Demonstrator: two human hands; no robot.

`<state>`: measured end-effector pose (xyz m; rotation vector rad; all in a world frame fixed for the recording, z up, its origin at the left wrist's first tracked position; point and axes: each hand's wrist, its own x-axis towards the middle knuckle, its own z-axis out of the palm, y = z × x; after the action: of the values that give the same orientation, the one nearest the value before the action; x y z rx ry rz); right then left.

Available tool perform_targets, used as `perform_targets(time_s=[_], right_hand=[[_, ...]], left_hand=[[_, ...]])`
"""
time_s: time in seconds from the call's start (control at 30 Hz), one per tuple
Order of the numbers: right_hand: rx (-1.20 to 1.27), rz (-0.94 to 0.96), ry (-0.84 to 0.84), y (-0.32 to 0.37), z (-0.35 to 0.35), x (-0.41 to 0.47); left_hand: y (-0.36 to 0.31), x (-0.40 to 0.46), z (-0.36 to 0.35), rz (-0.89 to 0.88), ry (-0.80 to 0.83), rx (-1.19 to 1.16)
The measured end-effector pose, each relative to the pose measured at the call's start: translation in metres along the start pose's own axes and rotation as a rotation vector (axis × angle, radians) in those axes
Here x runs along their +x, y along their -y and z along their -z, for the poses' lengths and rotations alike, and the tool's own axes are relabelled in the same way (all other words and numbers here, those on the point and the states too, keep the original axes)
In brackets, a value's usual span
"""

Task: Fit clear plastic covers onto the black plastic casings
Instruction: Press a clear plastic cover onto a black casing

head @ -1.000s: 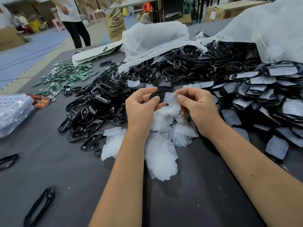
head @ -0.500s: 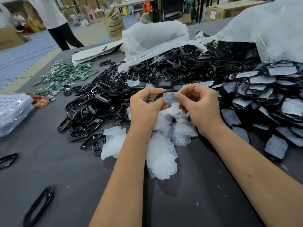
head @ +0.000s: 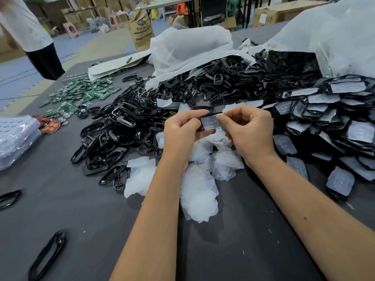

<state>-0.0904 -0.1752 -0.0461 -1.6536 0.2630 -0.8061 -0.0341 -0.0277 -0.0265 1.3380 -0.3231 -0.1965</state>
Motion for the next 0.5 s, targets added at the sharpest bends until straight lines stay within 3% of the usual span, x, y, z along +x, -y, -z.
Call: perform_targets(time_s=[0.27,0.5], right_hand=[[0.093,0.037,0.049,0.0029,-0.0003,-0.0013],[0.028,0.02,-0.002,0.0001,-0.0003,0.0008]], left_hand=[[0.0007,-0.0001,-0.0004,0.009,0.031,-0.066],[0.0007,0.0004,-0.0005,0.014,0.02,-0.059]])
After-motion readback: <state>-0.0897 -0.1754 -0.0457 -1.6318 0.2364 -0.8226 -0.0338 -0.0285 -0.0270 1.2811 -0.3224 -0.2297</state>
